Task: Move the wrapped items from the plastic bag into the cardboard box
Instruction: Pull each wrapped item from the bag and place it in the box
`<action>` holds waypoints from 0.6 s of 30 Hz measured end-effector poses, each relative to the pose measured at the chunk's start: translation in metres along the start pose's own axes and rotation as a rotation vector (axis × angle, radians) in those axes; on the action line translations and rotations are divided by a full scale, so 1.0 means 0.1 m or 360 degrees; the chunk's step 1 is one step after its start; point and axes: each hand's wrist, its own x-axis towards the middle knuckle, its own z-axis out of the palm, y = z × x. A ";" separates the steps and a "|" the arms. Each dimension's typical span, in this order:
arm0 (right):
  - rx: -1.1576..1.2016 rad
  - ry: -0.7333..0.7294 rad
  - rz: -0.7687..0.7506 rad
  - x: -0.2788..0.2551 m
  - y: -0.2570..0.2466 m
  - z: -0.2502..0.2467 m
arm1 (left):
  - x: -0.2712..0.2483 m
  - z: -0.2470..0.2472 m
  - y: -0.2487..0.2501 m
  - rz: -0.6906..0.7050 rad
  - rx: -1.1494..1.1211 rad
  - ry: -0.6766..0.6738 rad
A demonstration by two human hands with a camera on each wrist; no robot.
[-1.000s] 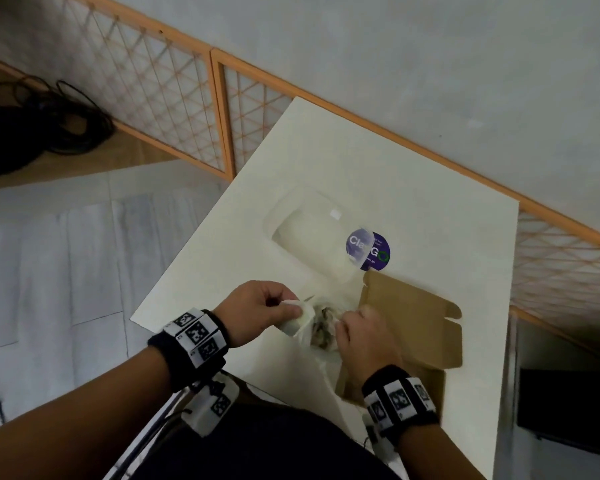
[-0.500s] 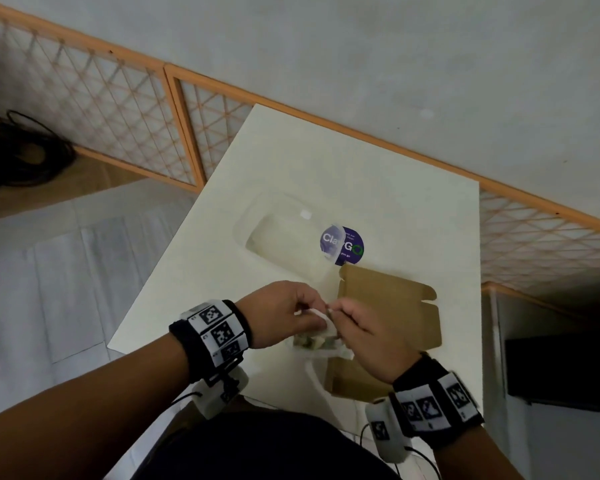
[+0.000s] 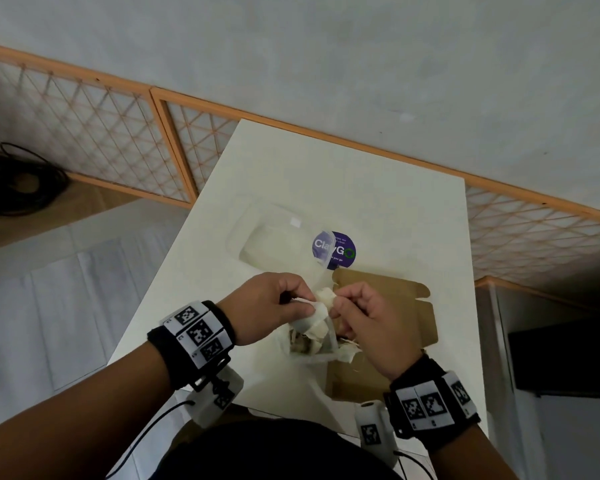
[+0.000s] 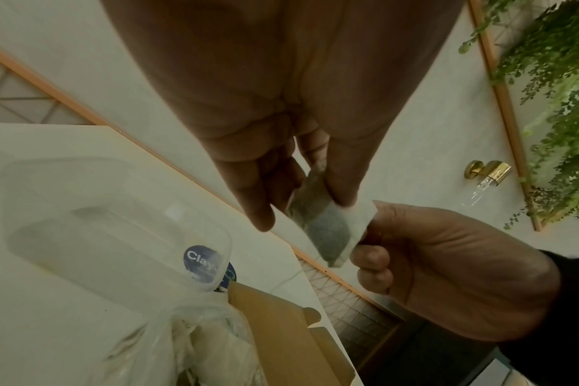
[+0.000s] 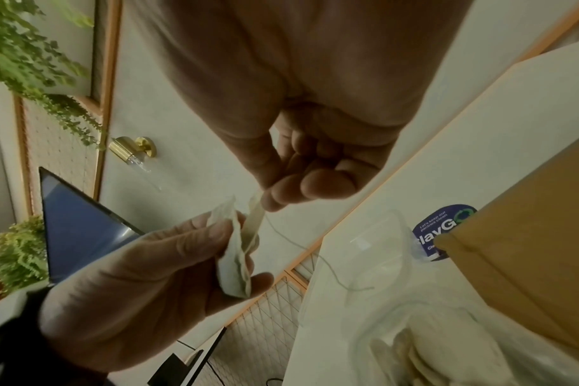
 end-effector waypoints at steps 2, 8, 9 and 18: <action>-0.0046 -0.0033 -0.0040 0.00 -0.01 -0.01 | -0.05 0.00 -0.01 0.0004 -0.0035 -0.0037; -0.0045 -0.0079 -0.0083 -0.03 -0.08 0.01 | -0.16 -0.02 0.02 0.0045 -0.0121 -0.0034; -0.0041 -0.0089 -0.0090 -0.03 -0.10 0.01 | -0.18 -0.01 0.03 0.0072 -0.0145 -0.0023; -0.0160 -0.0140 -0.0223 -0.12 -0.19 0.06 | -0.19 0.05 0.13 0.0222 -0.0138 0.0149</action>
